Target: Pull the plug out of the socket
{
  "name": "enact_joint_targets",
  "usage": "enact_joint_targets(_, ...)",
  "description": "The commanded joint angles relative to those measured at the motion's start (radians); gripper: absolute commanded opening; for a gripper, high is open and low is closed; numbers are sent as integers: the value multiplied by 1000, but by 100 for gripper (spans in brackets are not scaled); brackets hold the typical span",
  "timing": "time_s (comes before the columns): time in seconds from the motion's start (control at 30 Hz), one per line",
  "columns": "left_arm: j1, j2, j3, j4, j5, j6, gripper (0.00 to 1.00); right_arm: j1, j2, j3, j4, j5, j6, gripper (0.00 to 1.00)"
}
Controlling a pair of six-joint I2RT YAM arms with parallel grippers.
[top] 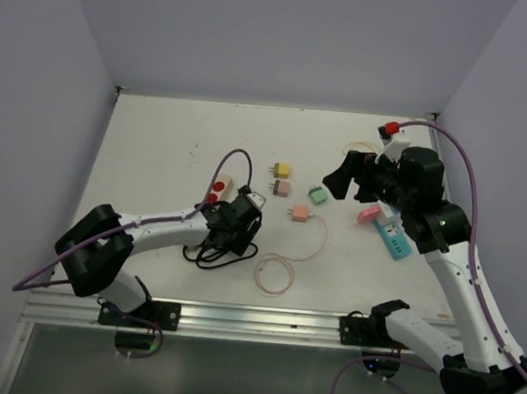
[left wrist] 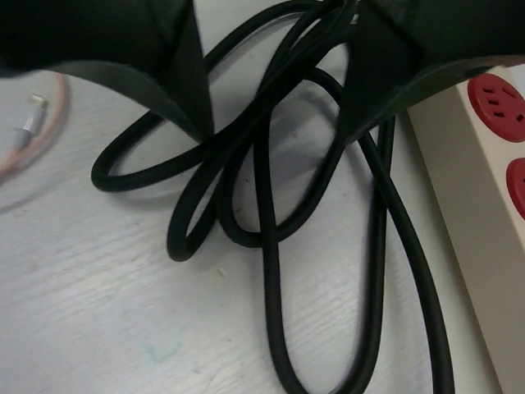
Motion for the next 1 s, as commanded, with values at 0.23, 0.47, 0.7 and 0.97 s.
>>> enact_joint_targets(0.23, 88, 185, 105, -35, -234, -75, 12, -2, -18, 37, -60, 80, -66, 99)
enact_joint_targets(0.47, 355, 270, 224, 9, -311, 54, 1, -3, -8, 14, -66, 135, -88, 99)
enact_joint_targets(0.7, 559, 472, 466, 17, -319, 152, 10, -3, 11, 0, -78, 191, -94, 99)
enact_joint_targets(0.97, 641, 472, 660, -61, -181, 144, 57, -5, 62, -14, -150, 446, -34, 99)
